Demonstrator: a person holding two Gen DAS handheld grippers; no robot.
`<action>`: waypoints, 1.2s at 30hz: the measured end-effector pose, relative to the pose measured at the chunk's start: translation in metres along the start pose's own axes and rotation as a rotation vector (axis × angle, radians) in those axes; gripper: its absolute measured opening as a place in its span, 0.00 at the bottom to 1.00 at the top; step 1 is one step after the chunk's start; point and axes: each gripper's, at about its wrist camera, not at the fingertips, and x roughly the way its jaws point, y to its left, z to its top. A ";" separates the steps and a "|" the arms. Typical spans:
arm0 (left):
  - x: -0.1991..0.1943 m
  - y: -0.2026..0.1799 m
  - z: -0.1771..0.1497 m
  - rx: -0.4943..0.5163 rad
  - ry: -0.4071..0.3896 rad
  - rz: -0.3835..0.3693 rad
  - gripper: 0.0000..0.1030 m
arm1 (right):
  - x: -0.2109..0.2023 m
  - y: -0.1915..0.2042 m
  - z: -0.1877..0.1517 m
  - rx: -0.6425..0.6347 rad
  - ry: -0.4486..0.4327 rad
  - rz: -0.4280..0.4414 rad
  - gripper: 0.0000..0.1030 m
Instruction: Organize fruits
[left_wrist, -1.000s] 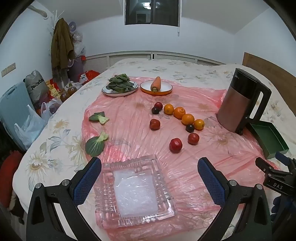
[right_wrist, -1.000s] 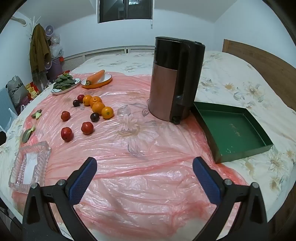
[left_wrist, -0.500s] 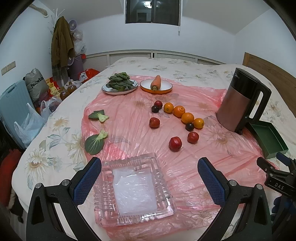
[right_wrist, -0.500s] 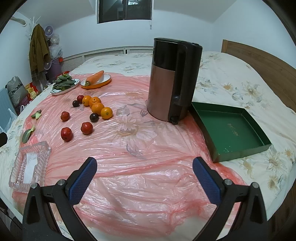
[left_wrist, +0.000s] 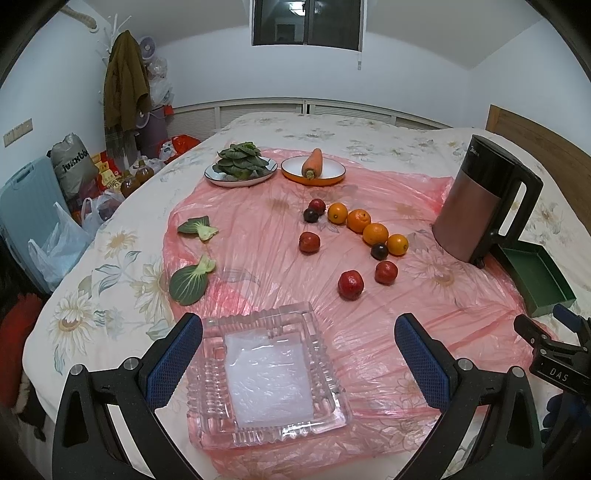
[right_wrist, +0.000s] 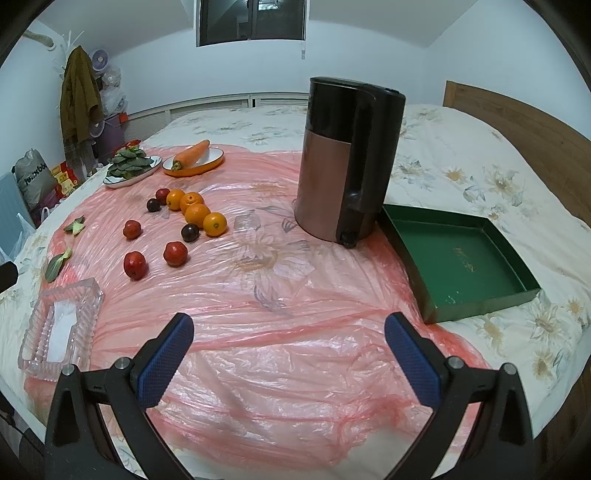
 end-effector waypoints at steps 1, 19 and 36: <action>0.000 0.000 0.000 0.000 0.001 -0.001 0.99 | 0.000 0.000 0.000 -0.002 0.000 0.000 1.00; 0.000 -0.005 0.001 -0.002 0.004 -0.006 0.99 | -0.004 0.003 0.001 -0.011 -0.002 -0.013 1.00; 0.001 -0.003 -0.001 -0.009 0.007 -0.012 0.99 | -0.005 0.007 0.000 -0.016 0.002 -0.004 1.00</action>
